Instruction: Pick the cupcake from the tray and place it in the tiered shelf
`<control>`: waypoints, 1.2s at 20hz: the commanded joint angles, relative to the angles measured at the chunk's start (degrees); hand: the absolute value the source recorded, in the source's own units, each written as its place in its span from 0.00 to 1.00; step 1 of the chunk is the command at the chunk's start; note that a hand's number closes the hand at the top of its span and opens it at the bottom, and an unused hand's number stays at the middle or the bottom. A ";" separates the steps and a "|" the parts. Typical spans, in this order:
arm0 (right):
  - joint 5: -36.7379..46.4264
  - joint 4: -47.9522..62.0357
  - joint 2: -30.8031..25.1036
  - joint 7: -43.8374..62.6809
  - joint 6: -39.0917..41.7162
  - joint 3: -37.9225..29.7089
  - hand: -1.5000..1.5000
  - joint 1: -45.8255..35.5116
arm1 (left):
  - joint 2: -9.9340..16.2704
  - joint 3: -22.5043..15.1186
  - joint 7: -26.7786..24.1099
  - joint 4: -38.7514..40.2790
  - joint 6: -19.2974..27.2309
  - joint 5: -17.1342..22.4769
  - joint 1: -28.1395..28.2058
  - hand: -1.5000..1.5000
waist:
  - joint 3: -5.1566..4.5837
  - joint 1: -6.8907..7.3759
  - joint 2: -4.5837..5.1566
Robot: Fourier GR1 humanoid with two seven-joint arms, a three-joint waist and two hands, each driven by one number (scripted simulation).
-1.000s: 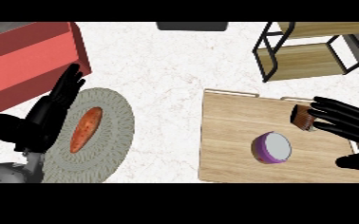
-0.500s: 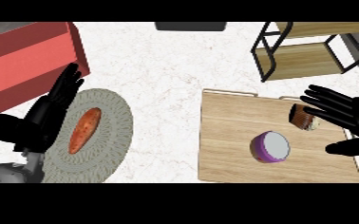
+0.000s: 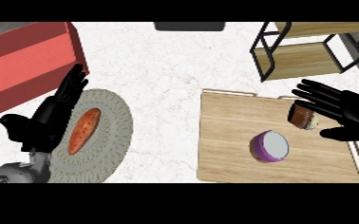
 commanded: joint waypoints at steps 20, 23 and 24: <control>6.95 17.85 8.42 -10.01 -9.01 4.90 0.00 -9.79 | -1.73 4.19 -0.39 2.64 -4.44 -0.84 -0.72 0.50 | 0.02 0.13 0.32; 5.73 17.80 10.69 -8.34 -10.93 3.79 1.00 -10.97 | -3.05 1.79 -0.74 -0.01 -2.49 -3.40 2.20 0.50 | 0.08 0.68 0.28; 4.43 17.64 11.21 -9.76 -12.69 2.89 1.00 -10.63 | -2.75 2.99 -1.60 2.73 -4.08 -2.07 0.44 0.50 | 0.13 0.46 0.62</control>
